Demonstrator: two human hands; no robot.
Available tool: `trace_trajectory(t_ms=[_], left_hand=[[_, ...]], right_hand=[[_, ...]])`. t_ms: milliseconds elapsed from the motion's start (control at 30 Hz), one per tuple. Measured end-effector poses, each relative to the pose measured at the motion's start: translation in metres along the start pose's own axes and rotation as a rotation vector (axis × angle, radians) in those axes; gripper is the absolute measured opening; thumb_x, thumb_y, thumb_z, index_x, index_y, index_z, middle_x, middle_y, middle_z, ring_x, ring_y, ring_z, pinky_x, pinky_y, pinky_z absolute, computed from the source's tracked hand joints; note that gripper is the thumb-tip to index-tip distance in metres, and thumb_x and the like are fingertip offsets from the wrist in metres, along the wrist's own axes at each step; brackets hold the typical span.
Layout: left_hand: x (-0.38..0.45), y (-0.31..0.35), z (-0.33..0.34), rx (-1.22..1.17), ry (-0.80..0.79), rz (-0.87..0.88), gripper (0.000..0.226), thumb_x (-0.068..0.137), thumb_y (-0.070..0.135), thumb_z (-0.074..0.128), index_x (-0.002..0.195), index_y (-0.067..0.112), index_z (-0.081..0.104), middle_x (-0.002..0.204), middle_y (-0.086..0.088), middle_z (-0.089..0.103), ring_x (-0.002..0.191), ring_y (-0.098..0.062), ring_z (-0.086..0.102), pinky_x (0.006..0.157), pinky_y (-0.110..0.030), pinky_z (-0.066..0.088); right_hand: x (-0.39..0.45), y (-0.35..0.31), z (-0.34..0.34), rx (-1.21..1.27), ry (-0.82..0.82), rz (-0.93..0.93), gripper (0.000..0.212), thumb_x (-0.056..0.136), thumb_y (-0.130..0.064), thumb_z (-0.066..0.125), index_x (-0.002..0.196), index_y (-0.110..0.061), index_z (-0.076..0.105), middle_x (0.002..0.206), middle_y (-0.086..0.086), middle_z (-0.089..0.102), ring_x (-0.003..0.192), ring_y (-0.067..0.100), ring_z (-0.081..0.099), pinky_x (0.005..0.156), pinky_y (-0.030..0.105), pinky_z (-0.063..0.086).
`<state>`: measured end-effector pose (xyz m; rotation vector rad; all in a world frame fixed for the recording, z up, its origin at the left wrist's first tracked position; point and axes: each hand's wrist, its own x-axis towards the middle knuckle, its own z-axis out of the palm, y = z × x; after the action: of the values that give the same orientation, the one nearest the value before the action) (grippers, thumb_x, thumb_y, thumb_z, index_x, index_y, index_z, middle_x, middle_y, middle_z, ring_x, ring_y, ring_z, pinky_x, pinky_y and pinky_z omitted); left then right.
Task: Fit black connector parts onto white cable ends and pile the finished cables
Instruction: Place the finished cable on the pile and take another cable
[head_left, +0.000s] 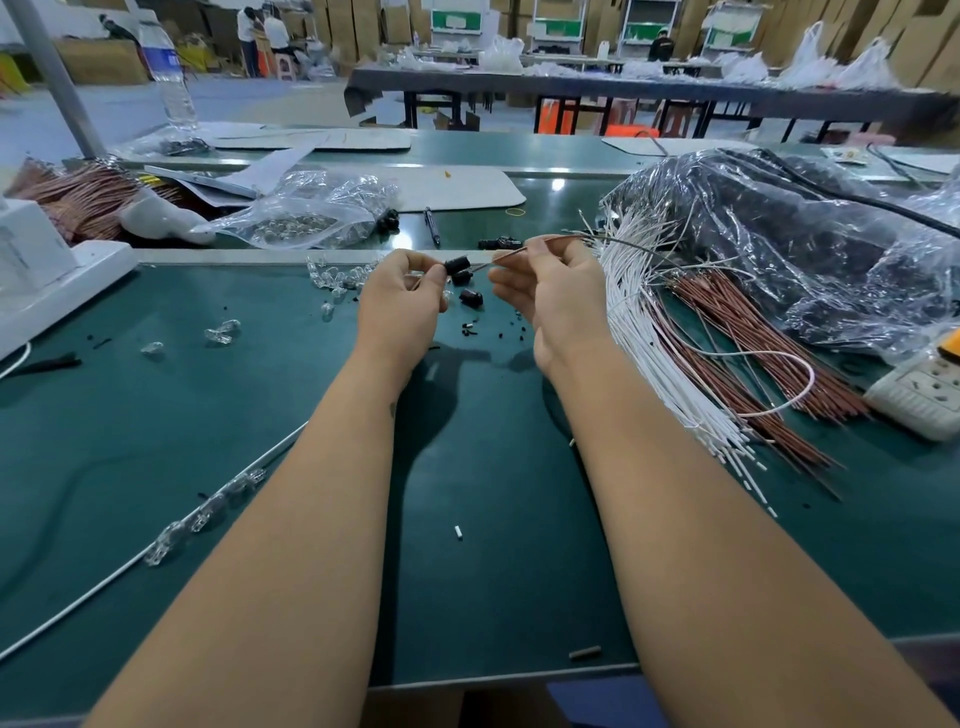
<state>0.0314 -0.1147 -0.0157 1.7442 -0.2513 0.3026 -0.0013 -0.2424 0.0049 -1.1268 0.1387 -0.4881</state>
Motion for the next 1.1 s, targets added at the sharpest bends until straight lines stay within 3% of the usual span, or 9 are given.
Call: trace_trajectory(t_ms=[100, 333, 533, 700, 1100], left_hand=[[0.0002, 0.0002, -0.0006, -0.004, -0.004, -0.005, 0.014, 0.095, 0.018, 0.057, 0.082, 0.021, 0.059, 0.063, 0.005, 0.059, 0.060, -0.011, 0.049, 0.048, -0.009, 0.037], [-0.0015, 0.0009, -0.0001, -0.001, -0.064, 0.027, 0.018, 0.093, 0.015, 0.061, 0.076, 0.022, 0.062, 0.069, 0.003, 0.063, 0.071, -0.015, 0.056, 0.066, -0.019, 0.046], [-0.0017, 0.0020, 0.0000, 0.005, -0.063, 0.021, 0.019, 0.093, 0.016, 0.062, 0.074, 0.023, 0.062, 0.069, 0.003, 0.063, 0.069, -0.014, 0.055, 0.062, -0.014, 0.046], [-0.0021, 0.0023, -0.0005, -0.006, -0.049, 0.002, 0.020, 0.094, 0.020, 0.060, 0.074, 0.020, 0.063, 0.078, -0.009, 0.065, 0.070, -0.015, 0.052, 0.058, -0.012, 0.042], [-0.0018, 0.0014, -0.0008, -0.021, -0.057, -0.002, 0.016, 0.092, 0.020, 0.063, 0.077, 0.020, 0.064, 0.062, 0.007, 0.055, 0.043, 0.005, 0.043, 0.048, -0.009, 0.036]], right_hand=[[0.0016, -0.0013, -0.0040, -0.002, 0.037, -0.027, 0.014, 0.102, -0.007, 0.043, 0.090, -0.007, 0.050, 0.071, 0.010, 0.067, 0.056, 0.018, 0.065, 0.057, 0.026, 0.057], [0.0030, 0.0001, -0.0056, -0.030, 0.048, -0.086, 0.014, 0.098, -0.003, 0.049, 0.086, -0.007, 0.053, 0.076, 0.013, 0.068, 0.061, 0.019, 0.068, 0.060, 0.025, 0.056], [0.0022, 0.0006, -0.0046, -0.026, 0.021, -0.079, 0.013, 0.097, -0.001, 0.050, 0.086, -0.007, 0.053, 0.074, 0.012, 0.068, 0.060, 0.019, 0.068, 0.059, 0.026, 0.056], [0.0025, 0.0020, -0.0039, -0.103, 0.036, -0.110, 0.012, 0.096, -0.001, 0.051, 0.087, -0.007, 0.054, 0.077, 0.014, 0.066, 0.061, 0.018, 0.068, 0.061, 0.026, 0.056], [0.0012, -0.0012, -0.0041, -0.162, 0.020, -0.123, 0.011, 0.095, 0.000, 0.051, 0.087, -0.006, 0.054, 0.071, 0.012, 0.067, 0.057, 0.018, 0.066, 0.059, 0.026, 0.057]])
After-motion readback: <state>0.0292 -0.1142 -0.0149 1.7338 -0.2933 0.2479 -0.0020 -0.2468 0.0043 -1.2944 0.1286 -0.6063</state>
